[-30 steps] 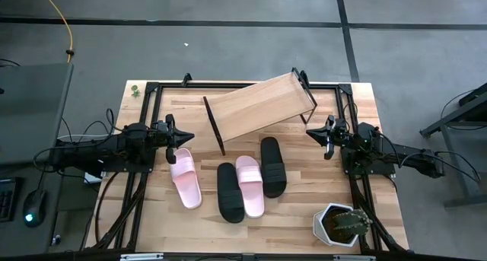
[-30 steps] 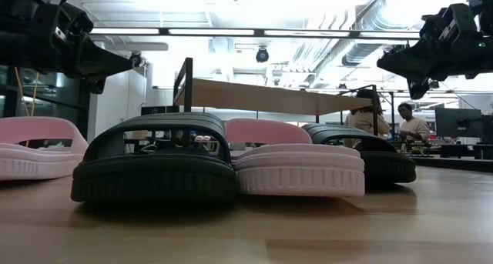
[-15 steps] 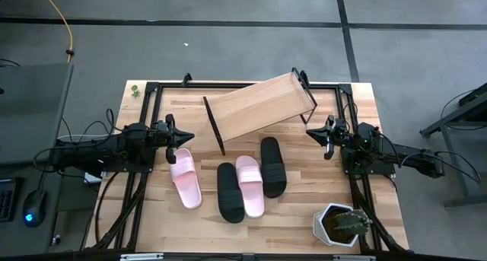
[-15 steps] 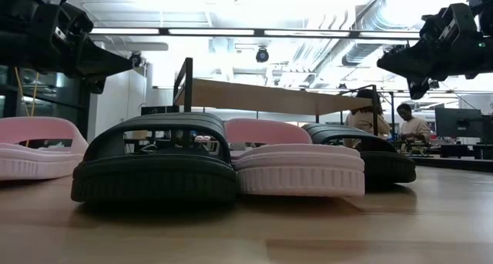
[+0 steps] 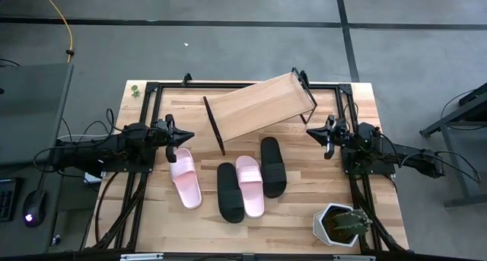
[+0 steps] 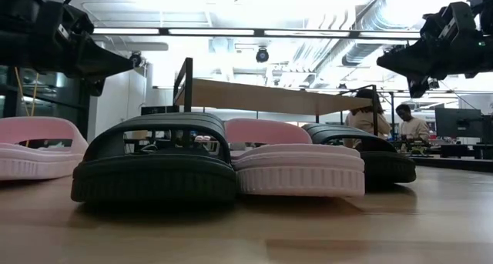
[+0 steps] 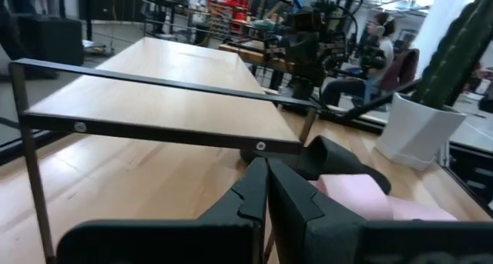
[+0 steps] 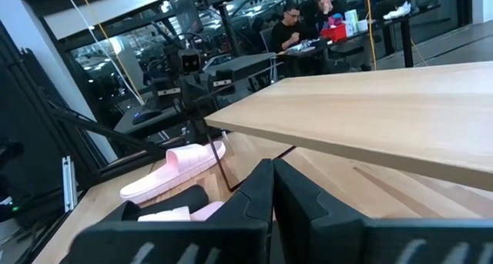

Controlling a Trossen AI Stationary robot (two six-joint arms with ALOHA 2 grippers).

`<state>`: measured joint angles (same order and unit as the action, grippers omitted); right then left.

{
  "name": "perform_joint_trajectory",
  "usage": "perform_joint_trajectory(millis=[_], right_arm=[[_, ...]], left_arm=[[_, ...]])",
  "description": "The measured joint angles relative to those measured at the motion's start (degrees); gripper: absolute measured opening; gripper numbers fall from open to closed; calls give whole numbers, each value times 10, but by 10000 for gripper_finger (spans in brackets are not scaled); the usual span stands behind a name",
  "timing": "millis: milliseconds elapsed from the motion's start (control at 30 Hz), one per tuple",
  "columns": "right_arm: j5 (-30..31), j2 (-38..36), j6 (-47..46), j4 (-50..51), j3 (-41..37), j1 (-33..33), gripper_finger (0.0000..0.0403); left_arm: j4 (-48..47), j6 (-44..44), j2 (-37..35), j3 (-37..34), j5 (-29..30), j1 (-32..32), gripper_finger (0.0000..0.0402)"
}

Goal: Pick and place slides into the shelf
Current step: Put the left pink slide on the shelf

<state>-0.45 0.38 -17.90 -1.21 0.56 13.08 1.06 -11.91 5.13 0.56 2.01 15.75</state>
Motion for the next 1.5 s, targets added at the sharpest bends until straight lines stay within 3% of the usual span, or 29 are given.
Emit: perform_joint_trajectory(millis=[533,1000,1200,1500], right_arm=[[14,0,46,-3,0,0,0],[14,0,34,1,0,0,0],[13,0,44,-17,0,0,0],[0,0,41,-72,0,0,0]], left_arm=[[1,44,0,0,4,0,3],[1,-44,0,0,-1,0,3],[23,-49,0,0,-51,0,3],[-20,-48,0,87,-52,0,3]])
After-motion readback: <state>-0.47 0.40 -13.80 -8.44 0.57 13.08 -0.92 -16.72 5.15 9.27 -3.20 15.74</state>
